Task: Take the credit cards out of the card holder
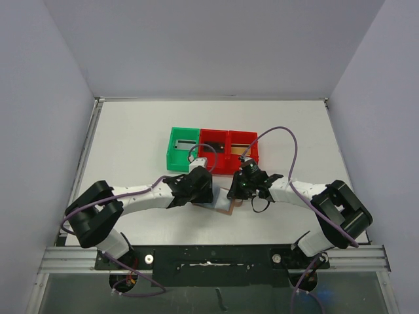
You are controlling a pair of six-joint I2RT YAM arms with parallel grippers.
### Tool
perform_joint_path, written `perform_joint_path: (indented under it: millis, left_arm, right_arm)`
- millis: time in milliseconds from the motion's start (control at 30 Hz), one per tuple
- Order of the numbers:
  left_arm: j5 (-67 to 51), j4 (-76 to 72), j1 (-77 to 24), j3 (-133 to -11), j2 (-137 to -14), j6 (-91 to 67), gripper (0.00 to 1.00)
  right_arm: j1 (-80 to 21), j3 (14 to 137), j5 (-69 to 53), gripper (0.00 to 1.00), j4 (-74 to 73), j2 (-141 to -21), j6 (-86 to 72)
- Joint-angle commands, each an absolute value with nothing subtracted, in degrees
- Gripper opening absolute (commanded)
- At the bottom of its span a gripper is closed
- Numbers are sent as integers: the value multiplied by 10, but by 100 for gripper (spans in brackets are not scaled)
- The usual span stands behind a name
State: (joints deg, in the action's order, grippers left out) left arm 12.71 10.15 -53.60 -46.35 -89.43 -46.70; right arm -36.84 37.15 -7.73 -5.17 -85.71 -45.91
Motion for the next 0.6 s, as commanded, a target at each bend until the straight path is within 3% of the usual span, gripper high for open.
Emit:
perform_joint_path:
  millis: [0, 367, 567]
  left_arm:
    - [103, 72, -550, -490, -872, -462, 49]
    - [96, 65, -557, -491, -865, -461, 53]
    - [69, 35, -557, -479, -860, -461, 57]
  right_arm:
    - [-372, 360, -73, 9, -44, -853, -461]
    - [-373, 360, -73, 10, -43, -853, -462]
    - [-373, 357, -76, 15, -37, -853, -465]
